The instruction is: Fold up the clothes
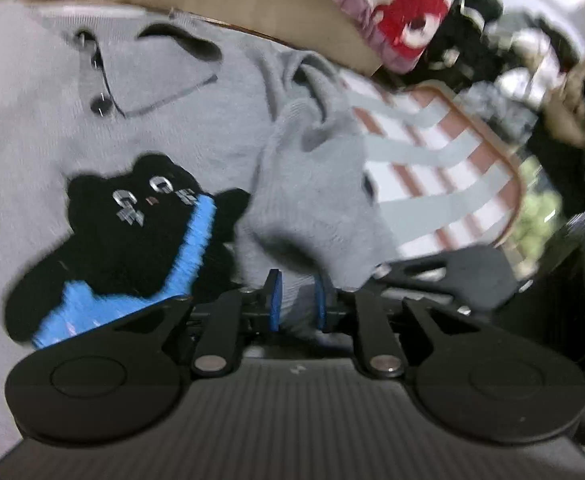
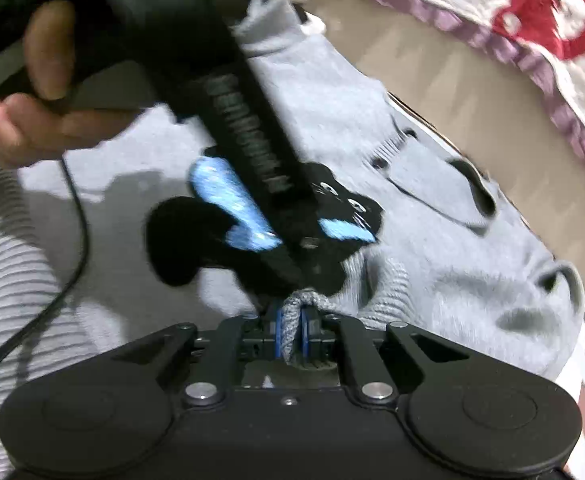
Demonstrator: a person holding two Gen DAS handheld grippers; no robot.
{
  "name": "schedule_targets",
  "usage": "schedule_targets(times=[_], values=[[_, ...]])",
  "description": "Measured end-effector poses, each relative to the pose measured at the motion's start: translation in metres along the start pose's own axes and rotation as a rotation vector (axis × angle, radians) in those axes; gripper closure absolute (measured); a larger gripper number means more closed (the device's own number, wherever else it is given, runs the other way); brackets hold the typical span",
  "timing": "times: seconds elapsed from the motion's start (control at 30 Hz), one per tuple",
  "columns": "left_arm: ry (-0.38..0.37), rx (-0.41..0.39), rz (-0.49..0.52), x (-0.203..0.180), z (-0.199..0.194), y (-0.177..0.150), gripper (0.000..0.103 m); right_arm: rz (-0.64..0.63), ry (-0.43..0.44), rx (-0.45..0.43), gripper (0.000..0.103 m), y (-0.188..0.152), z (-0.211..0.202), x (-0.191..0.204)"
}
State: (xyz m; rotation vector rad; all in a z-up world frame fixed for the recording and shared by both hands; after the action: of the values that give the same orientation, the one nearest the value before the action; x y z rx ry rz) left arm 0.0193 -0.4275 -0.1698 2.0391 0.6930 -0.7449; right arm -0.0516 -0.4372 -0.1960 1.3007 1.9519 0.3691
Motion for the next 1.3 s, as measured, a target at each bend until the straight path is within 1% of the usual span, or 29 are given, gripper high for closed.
schedule_targets(times=[0.07,0.13,0.23,0.27,0.3,0.33,0.37,0.4,0.43,0.47,0.5,0.53,0.57,0.6,0.63,0.7,0.77,0.87,0.93,1.0,1.03,1.07,1.1,1.13,1.17,1.2,1.23,1.27,1.3], values=[[-0.017,0.013,-0.003,-0.002,0.001,-0.001,0.083,-0.027,0.007,-0.002,0.090,-0.002,0.000,0.006],[0.061,0.060,0.049,-0.002,0.009,-0.006,0.083,-0.039,0.005,-0.003,0.090,-0.003,0.000,0.007],[0.091,0.085,0.083,-0.003,0.014,-0.011,0.081,-0.028,0.020,0.002,0.090,-0.004,0.000,0.006],[0.112,0.097,0.085,0.000,0.016,-0.012,0.077,-0.034,0.022,0.004,0.088,-0.005,-0.001,0.007],[0.134,0.110,0.087,0.002,0.017,-0.014,0.065,-0.041,0.028,0.002,0.087,-0.004,-0.003,0.008],[0.155,0.122,0.089,0.005,0.018,-0.015,0.059,-0.049,0.041,-0.008,0.087,-0.002,-0.006,0.009],[0.173,0.132,0.091,0.007,0.019,-0.017,0.060,-0.050,0.067,-0.022,0.087,0.001,-0.011,0.009],[0.164,0.118,0.094,0.006,0.017,-0.016,0.059,-0.040,0.113,-0.043,0.091,0.006,-0.020,0.010],[0.155,0.104,0.093,0.005,0.015,-0.016,0.061,-0.024,0.152,-0.056,0.090,0.010,-0.028,0.008],[0.153,0.087,0.071,0.007,0.012,-0.015,0.067,0.008,0.171,-0.060,0.094,0.011,-0.034,0.002],[0.160,0.074,0.076,0.008,0.009,-0.014,0.072,0.053,0.178,-0.073,0.098,0.013,-0.041,-0.008],[0.167,0.061,0.081,0.008,0.005,-0.012,0.072,0.099,0.185,-0.085,0.098,0.014,-0.047,-0.018],[0.175,0.048,0.085,0.008,0.001,-0.011,0.072,0.148,0.181,-0.097,0.084,0.015,-0.052,-0.030],[0.182,0.035,0.090,0.009,-0.002,-0.010,0.073,0.202,0.166,-0.099,0.055,0.015,-0.054,-0.042],[0.189,0.022,0.095,0.009,-0.006,-0.009,0.074,0.261,0.165,-0.091,0.046,0.014,-0.053,-0.052],[0.202,0.027,0.125,0.007,-0.008,-0.007,0.075,0.351,0.138,-0.053,0.046,0.010,-0.049,-0.068],[0.207,0.061,0.203,-0.001,-0.005,-0.013,0.075,0.437,0.101,-0.006,0.045,0.003,-0.043,-0.084],[0.172,0.080,0.260,-0.010,0.000,-0.021,0.072,0.648,0.072,0.067,0.044,-0.022,-0.030,-0.121],[0.166,0.089,0.300,-0.016,0.004,-0.025,0.070,0.785,0.084,0.119,0.042,-0.039,-0.020,-0.134],[0.199,0.157,0.362,-0.018,0.014,-0.034,0.057,0.906,0.112,0.166,0.042,-0.055,-0.005,-0.141],[0.256,0.210,0.408,-0.016,0.021,-0.040,0.057,0.966,0.126,0.190,0.042,-0.062,0.002,-0.144],[0.299,0.230,0.470,-0.016,0.025,-0.043,0.057,1.026,0.140,0.213,0.042,-0.070,0.009,-0.148],[0.320,0.230,0.528,-0.021,0.028,-0.044,0.057,1.086,0.154,0.237,0.042,-0.077,0.016,-0.151],[0.347,0.222,0.541,-0.022,0.032,-0.042,0.057,1.146,0.169,0.261,0.042,-0.084,0.023,-0.155],[0.373,0.213,0.552,-0.023,0.035,-0.041,0.059,1.181,0.175,0.278,0.042,-0.089,0.028,-0.156],[0.391,0.191,0.546,-0.024,0.034,-0.037,0.078,1.172,0.170,0.283,0.042,-0.089,0.029,-0.154],[0.409,0.169,0.541,-0.025,0.033,-0.033,0.089,1.164,0.164,0.288,0.042,-0.089,0.030,-0.152],[0.429,0.145,0.532,-0.025,0.031,-0.029,0.095,1.149,0.157,0.290,0.042,-0.089,0.031,-0.150],[0.466,0.099,0.490,-0.022,0.021,-0.021,0.096,1.124,0.147,0.288,0.042,-0.088,0.032,-0.148]])
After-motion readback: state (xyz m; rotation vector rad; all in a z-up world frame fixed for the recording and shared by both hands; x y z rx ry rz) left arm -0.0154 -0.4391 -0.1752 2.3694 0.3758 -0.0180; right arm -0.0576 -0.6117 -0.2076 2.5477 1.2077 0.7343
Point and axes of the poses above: each gripper's, at about its wrist camera, not at the fingertips, and z roughly the way its jaws point, x to its left, y to its top, the point moved 8 cm from there along z, roughly the way its jaws point, and after that the axes turned 12 degrees about -y, right-handed, at the moved point
